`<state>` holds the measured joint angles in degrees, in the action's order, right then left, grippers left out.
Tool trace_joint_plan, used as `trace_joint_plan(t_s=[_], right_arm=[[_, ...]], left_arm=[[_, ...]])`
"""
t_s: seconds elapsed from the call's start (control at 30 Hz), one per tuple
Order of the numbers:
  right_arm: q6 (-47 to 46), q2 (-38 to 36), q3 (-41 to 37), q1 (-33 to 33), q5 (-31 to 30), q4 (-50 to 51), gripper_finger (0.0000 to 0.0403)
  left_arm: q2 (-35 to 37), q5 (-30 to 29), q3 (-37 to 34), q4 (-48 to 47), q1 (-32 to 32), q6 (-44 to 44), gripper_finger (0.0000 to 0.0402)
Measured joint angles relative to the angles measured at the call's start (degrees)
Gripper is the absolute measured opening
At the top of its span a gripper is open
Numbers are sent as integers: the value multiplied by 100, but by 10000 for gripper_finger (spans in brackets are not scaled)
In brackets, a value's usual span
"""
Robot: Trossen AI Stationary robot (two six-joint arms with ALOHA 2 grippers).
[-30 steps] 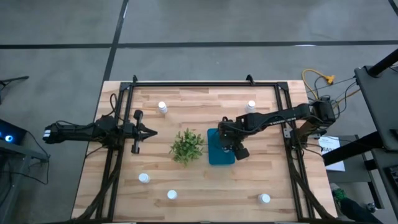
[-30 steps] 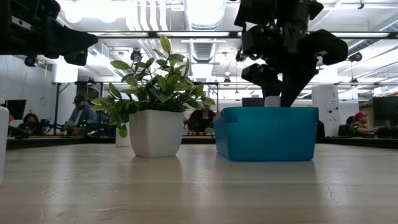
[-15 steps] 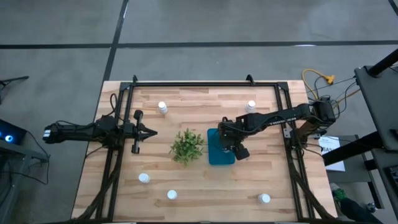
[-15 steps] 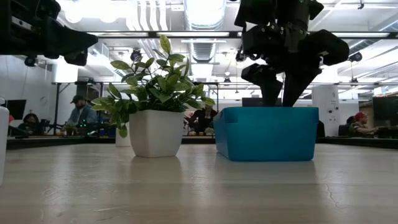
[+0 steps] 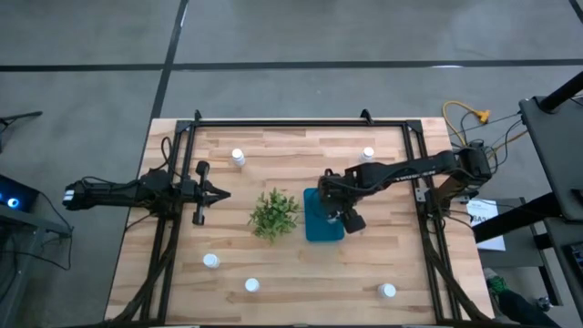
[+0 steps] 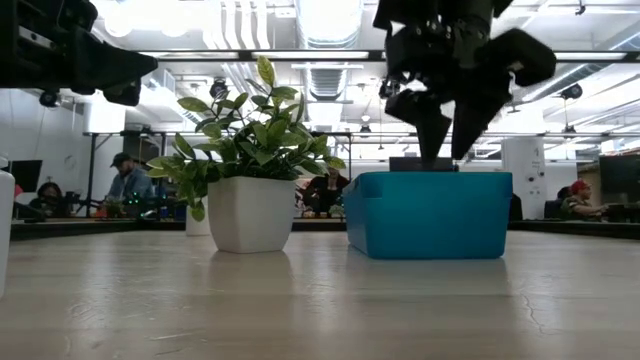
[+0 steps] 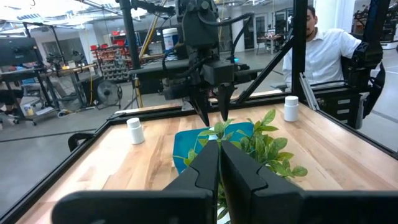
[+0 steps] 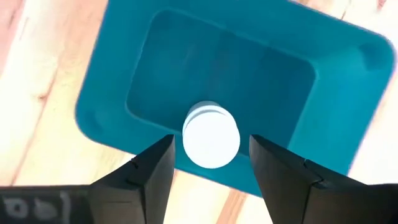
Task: Pick and place pill bottles into a basket
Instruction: Put the white medicine bottle into the blue bin
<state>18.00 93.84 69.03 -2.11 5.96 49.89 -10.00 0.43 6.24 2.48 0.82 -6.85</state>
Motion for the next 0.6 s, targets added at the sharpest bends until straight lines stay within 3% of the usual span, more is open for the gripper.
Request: trace_joint_plan(t_s=[0.3,0.6], right_arm=[[-444,-2,511,-34,37,591,198],[-897,-2,769,-505,170,1145,198]], left_arm=[[0,-3,0,-1,2,0,0],[0,-26,0,0,0,0,0]])
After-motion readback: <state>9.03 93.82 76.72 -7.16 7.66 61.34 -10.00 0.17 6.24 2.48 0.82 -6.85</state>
